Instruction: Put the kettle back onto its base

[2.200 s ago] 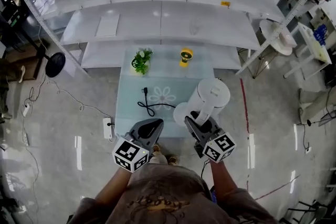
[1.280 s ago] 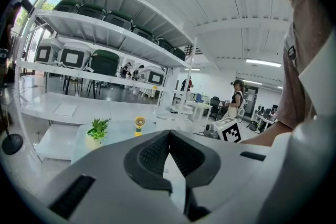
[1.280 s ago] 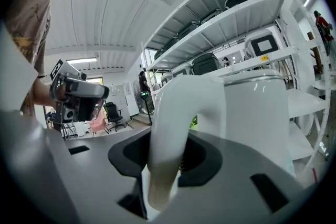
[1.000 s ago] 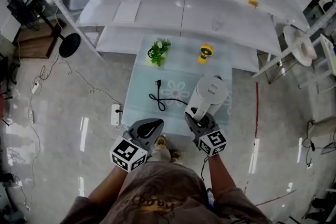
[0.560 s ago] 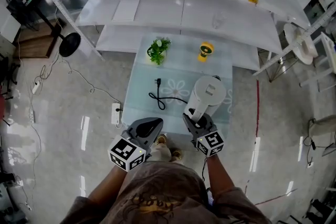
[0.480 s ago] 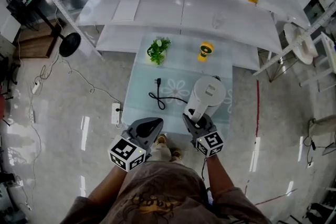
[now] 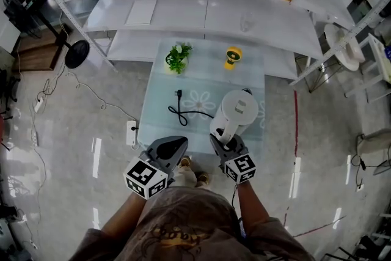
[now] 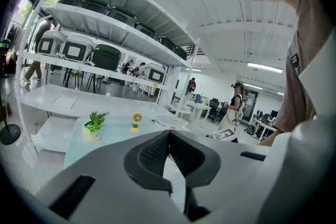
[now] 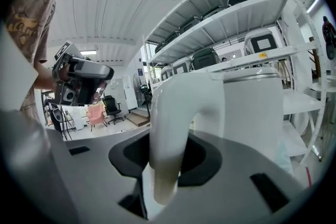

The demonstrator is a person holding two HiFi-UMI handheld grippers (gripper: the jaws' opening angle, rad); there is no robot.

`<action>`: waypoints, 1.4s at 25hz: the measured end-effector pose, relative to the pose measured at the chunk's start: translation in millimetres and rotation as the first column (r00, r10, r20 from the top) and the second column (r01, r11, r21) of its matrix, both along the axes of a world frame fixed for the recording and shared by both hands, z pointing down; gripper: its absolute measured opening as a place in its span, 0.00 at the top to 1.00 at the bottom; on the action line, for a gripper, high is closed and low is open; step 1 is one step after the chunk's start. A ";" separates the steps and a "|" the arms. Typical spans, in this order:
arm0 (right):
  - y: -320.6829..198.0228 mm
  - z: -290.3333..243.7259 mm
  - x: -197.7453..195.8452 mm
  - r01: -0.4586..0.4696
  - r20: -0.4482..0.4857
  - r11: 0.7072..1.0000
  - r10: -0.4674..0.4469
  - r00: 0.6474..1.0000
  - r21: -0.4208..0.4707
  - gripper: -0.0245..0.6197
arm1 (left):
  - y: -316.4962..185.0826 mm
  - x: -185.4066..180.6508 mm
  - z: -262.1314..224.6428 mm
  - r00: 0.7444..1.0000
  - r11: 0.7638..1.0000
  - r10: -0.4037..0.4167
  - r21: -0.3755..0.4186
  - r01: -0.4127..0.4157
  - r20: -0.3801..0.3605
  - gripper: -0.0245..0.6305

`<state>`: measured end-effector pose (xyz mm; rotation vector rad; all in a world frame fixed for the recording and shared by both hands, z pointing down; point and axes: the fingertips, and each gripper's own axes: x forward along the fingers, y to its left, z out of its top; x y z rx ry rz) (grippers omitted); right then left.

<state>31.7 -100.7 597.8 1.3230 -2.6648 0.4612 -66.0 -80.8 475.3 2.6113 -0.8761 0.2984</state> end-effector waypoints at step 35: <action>16.1 10.5 -9.8 -0.095 -0.022 0.995 0.096 0.995 0.023 0.79 | 21.3 -4.7 -7.3 0.999 0.999 -0.036 -0.004 0.036 -0.013 0.93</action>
